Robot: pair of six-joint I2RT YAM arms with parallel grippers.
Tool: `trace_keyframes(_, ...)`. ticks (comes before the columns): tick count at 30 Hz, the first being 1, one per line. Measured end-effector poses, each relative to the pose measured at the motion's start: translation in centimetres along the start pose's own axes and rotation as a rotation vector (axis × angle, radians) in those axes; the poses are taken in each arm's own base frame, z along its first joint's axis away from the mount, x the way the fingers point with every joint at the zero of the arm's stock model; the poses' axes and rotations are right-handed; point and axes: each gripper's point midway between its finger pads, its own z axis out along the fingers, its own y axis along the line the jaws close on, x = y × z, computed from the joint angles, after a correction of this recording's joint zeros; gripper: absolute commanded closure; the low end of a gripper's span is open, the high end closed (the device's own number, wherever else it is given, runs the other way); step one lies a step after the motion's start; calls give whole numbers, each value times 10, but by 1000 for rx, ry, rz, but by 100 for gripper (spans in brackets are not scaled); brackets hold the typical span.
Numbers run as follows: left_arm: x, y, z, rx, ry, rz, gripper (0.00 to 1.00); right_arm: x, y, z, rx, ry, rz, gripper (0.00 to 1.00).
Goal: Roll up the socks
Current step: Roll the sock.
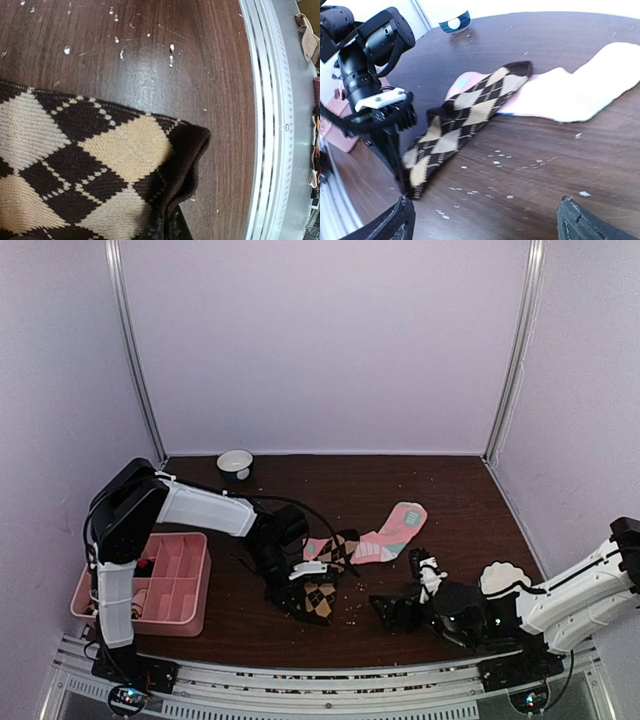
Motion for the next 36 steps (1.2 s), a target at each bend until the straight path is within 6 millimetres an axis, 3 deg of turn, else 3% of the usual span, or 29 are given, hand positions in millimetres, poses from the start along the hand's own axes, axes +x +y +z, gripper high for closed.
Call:
trace_keyframes(4,0,0,0,23,4,-23,100,19,-8,-6,-3,9,-193,0)
trace_keyframes(6,-1,0,0,46,5,-44,100,30,13,-7,-43,36,-360,4)
trace_keyframes(11,0,3,0,121,-2,-117,100,40,75,1,-159,38,-675,33)
trace_keyframes(14,0,3,0,153,-9,-148,100,50,101,11,-201,52,-824,46)
trace_keyframes(22,1,3,0,157,-6,-156,100,66,132,44,-273,89,-1087,61)
trace_keyframes(26,1,3,0,161,-2,-161,100,74,139,55,-316,120,-1163,68)
trace_keyframes(36,1,4,0,165,3,-168,100,80,115,80,-309,202,-1220,71)
